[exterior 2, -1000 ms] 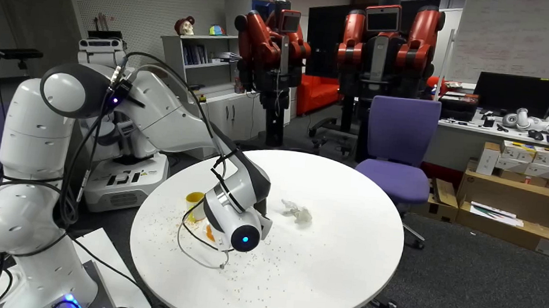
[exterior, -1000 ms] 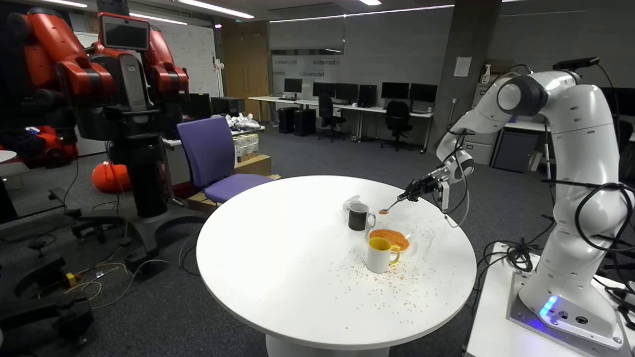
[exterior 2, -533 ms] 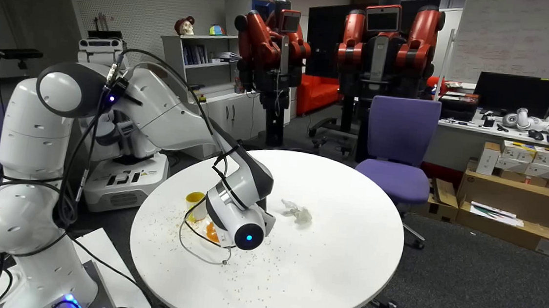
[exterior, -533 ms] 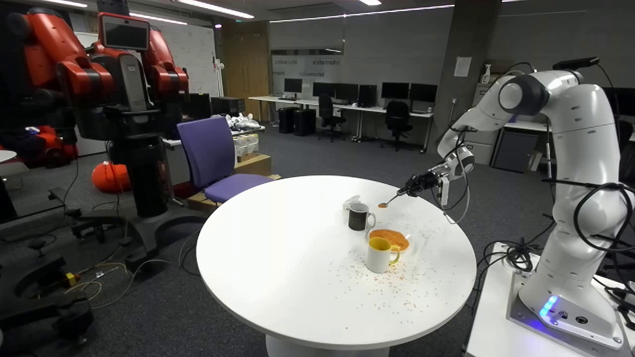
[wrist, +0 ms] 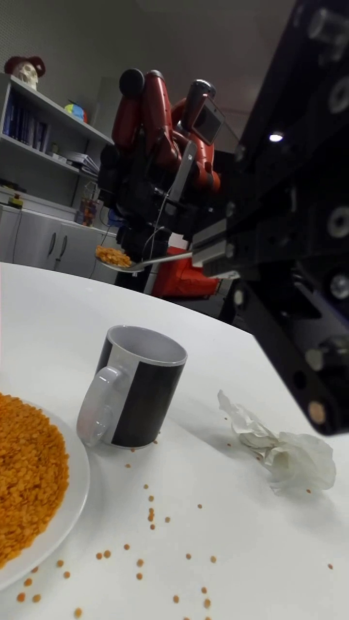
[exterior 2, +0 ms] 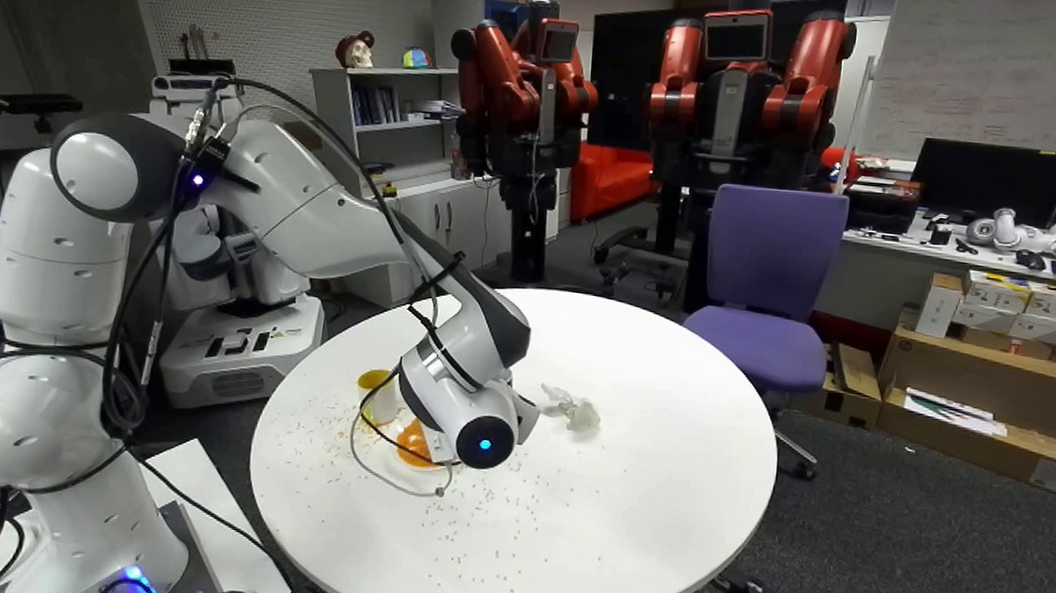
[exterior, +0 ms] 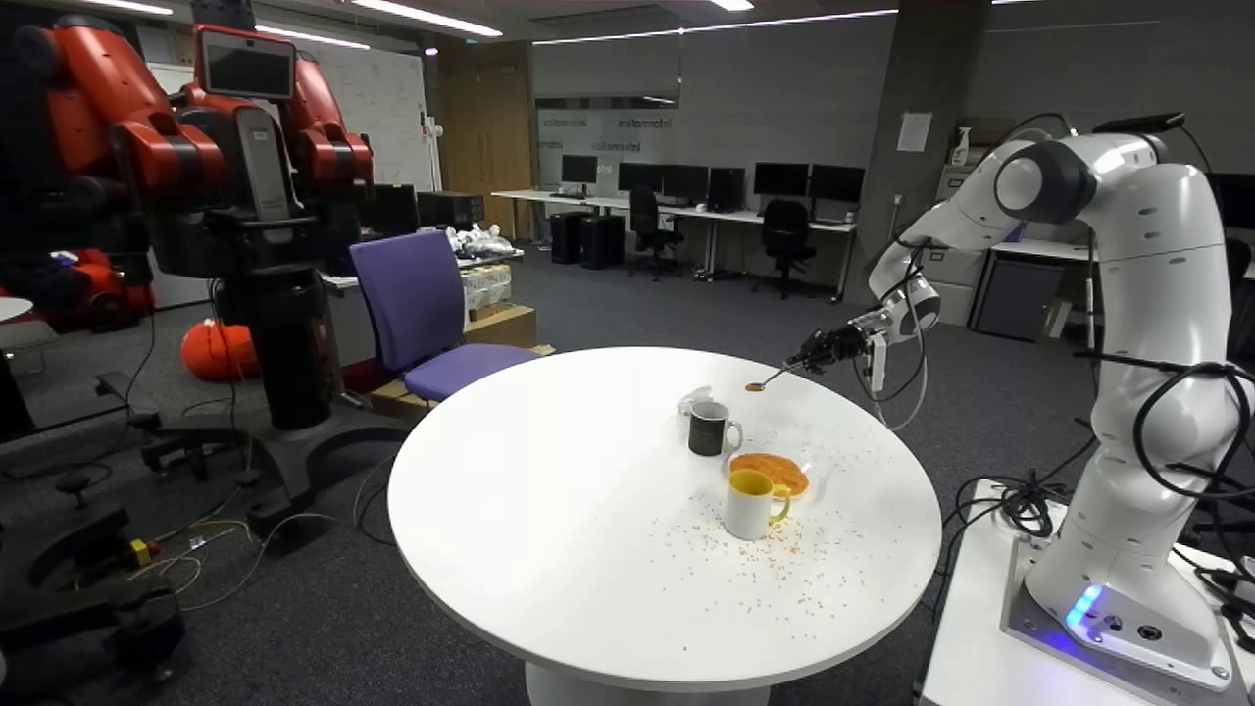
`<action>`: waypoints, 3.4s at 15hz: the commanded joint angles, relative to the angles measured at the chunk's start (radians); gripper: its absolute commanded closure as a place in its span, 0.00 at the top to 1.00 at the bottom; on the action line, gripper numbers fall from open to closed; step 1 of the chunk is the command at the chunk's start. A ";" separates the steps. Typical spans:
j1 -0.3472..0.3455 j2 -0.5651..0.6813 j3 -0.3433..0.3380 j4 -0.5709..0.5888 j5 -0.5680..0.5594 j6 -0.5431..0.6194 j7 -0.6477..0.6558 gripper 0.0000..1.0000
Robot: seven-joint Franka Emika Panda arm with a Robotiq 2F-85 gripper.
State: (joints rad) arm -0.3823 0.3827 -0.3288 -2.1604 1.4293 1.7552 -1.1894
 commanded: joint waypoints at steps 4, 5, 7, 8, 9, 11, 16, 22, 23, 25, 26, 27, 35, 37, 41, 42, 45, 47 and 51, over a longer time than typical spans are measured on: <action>-0.009 -0.019 -0.008 0.035 0.037 -0.017 0.080 0.01; -0.008 -0.016 -0.007 0.042 0.042 -0.013 0.088 0.01; -0.003 -0.009 -0.005 0.057 0.046 -0.004 0.105 0.01; -0.002 -0.005 -0.003 0.064 0.049 0.000 0.114 0.01; 0.003 0.000 -0.001 0.072 0.052 0.007 0.124 0.01; 0.007 0.008 0.002 0.088 0.051 0.016 0.141 0.01; 0.016 0.038 0.014 0.140 0.047 0.055 0.181 0.01; 0.035 0.088 0.041 0.209 0.034 0.113 0.222 0.01; 0.046 0.097 0.050 0.215 0.040 0.129 0.223 0.01; 0.053 0.113 0.062 0.232 0.037 0.141 0.229 0.01; 0.059 0.121 0.066 0.239 0.034 0.151 0.231 0.01; 0.064 0.130 0.070 0.245 0.032 0.162 0.233 0.01; 0.084 0.169 0.084 0.270 0.020 0.218 0.232 0.01; 0.088 0.172 0.084 0.271 0.019 0.230 0.231 0.01; 0.109 0.173 0.086 0.267 0.003 0.293 0.223 0.01; 0.112 0.176 0.088 0.266 -0.001 0.308 0.224 0.01; 0.122 0.178 0.096 0.262 -0.010 0.338 0.224 0.01; 0.129 0.179 0.100 0.260 -0.015 0.354 0.222 0.01; 0.138 0.175 0.109 0.260 -0.035 0.379 0.225 0.01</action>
State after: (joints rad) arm -0.2527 0.5655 -0.2282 -1.9133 1.4244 2.0987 -0.9956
